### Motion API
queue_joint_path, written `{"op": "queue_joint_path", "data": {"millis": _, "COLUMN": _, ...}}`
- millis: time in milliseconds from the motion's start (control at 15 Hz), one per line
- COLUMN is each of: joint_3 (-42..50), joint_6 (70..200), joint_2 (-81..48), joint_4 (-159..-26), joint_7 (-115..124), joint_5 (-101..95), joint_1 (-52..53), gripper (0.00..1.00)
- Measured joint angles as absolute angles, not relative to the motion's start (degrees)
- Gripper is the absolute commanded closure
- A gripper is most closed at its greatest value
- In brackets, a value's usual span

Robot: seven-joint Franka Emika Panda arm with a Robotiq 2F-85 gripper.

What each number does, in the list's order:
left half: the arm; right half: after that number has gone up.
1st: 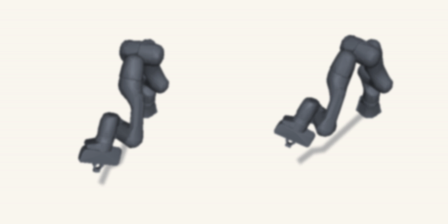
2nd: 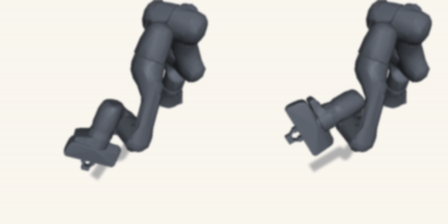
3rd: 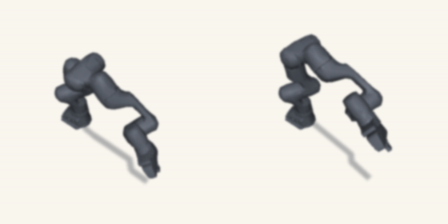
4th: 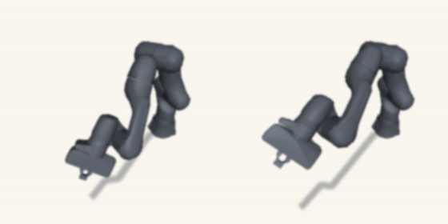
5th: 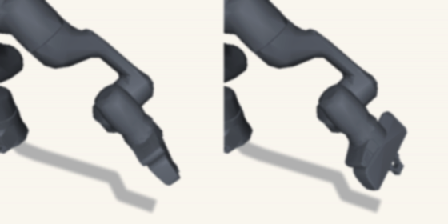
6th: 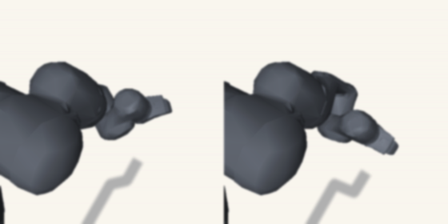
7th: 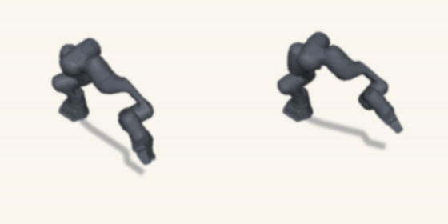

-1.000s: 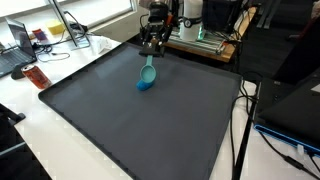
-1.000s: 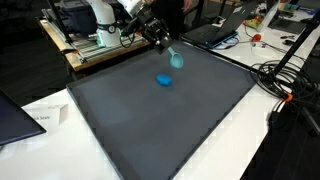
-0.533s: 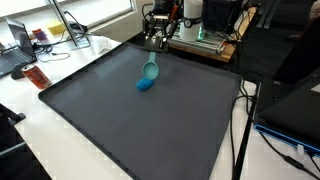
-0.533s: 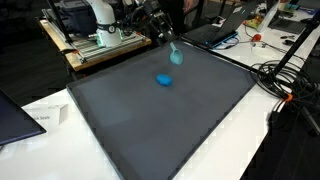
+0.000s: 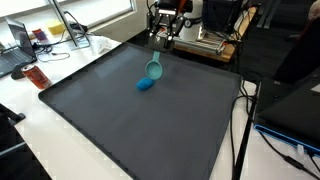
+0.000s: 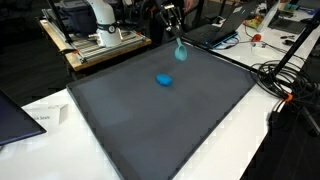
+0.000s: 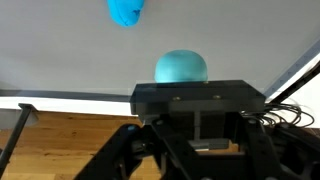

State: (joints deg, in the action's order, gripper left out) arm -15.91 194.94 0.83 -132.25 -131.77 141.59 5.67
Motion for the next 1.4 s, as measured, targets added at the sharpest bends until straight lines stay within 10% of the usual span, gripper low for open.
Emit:
{"op": "queue_joint_path", "data": {"millis": 733, "joint_3": -21.09, "joint_6": 204.71, "joint_2": -4.30, "joint_4": -126.36, "joint_7": -129.90, "joint_5": 143.96, "joint_1": 1.61, "gripper": 0.72}}
{"op": "queue_joint_path", "data": {"millis": 800, "joint_3": -22.22, "joint_6": 205.74, "joint_2": -4.55, "joint_4": -125.62, "joint_7": -129.90, "joint_5": 143.96, "joint_1": 0.49, "gripper": 0.47}}
{"op": "queue_joint_path", "data": {"millis": 1133, "joint_3": -26.10, "joint_6": 206.90, "joint_2": -6.18, "joint_4": -123.68, "joint_7": -129.90, "joint_5": 143.91, "joint_1": -2.80, "gripper": 0.47}}
{"op": "queue_joint_path", "data": {"millis": 1200, "joint_3": -26.12, "joint_6": 206.92, "joint_2": -6.34, "joint_4": -123.61, "joint_7": -129.90, "joint_5": 143.91, "joint_1": -2.82, "gripper": 0.72}}
{"op": "queue_joint_path", "data": {"millis": 1400, "joint_3": -26.10, "joint_6": 207.11, "joint_2": -6.62, "joint_4": -123.61, "joint_7": -129.90, "joint_5": 143.91, "joint_1": -2.82, "gripper": 0.72}}
